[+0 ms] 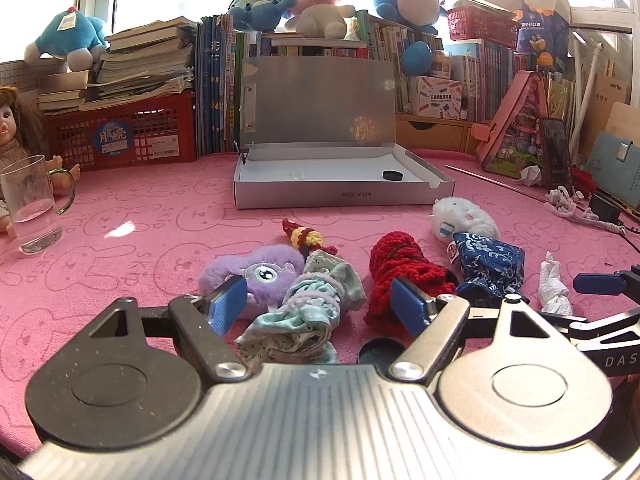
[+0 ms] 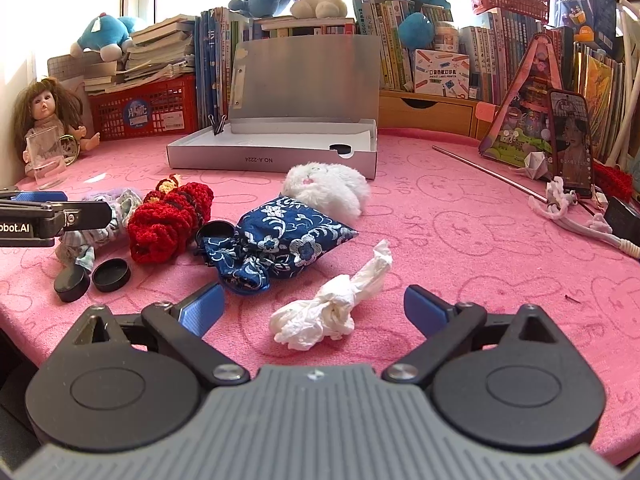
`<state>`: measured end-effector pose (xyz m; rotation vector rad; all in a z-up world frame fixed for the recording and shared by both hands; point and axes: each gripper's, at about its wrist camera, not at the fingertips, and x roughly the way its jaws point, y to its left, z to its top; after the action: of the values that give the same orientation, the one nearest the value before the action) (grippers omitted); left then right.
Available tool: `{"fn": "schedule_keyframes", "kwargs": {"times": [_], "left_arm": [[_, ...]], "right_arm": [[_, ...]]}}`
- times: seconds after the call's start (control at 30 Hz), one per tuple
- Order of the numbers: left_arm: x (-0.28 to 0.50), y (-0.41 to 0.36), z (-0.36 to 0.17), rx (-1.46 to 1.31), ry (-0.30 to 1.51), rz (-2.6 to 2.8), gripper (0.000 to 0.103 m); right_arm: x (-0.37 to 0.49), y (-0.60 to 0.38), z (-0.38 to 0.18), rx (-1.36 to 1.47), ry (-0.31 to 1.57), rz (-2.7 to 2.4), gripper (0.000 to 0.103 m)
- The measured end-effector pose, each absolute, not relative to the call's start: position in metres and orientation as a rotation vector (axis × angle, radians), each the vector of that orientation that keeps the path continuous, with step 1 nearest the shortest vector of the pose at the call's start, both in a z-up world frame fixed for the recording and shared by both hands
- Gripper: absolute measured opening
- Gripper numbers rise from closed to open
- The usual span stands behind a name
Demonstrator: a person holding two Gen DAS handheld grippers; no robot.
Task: Organize objects
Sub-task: 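Grasp the green floral cloth with the left tool while the right grasps the white tissue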
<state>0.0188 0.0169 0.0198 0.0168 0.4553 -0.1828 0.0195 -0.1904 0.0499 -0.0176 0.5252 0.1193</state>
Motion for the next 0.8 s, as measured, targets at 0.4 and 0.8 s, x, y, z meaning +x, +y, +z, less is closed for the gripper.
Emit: {"fn": "schedule_keyframes", "kwargs": {"times": [0.4,0.8], "left_arm": [[0.037,0.018,0.010,0.007,0.511,-0.169,0.057],[0.038,0.010,0.009,0.049,0.507,-0.158,0.040]], "right_arm": [[0.020,-0.190,0.049,-0.001,0.546,0.124,0.087],[0.023,-0.194,0.051,0.048,0.551,0.109,0.070]]}}
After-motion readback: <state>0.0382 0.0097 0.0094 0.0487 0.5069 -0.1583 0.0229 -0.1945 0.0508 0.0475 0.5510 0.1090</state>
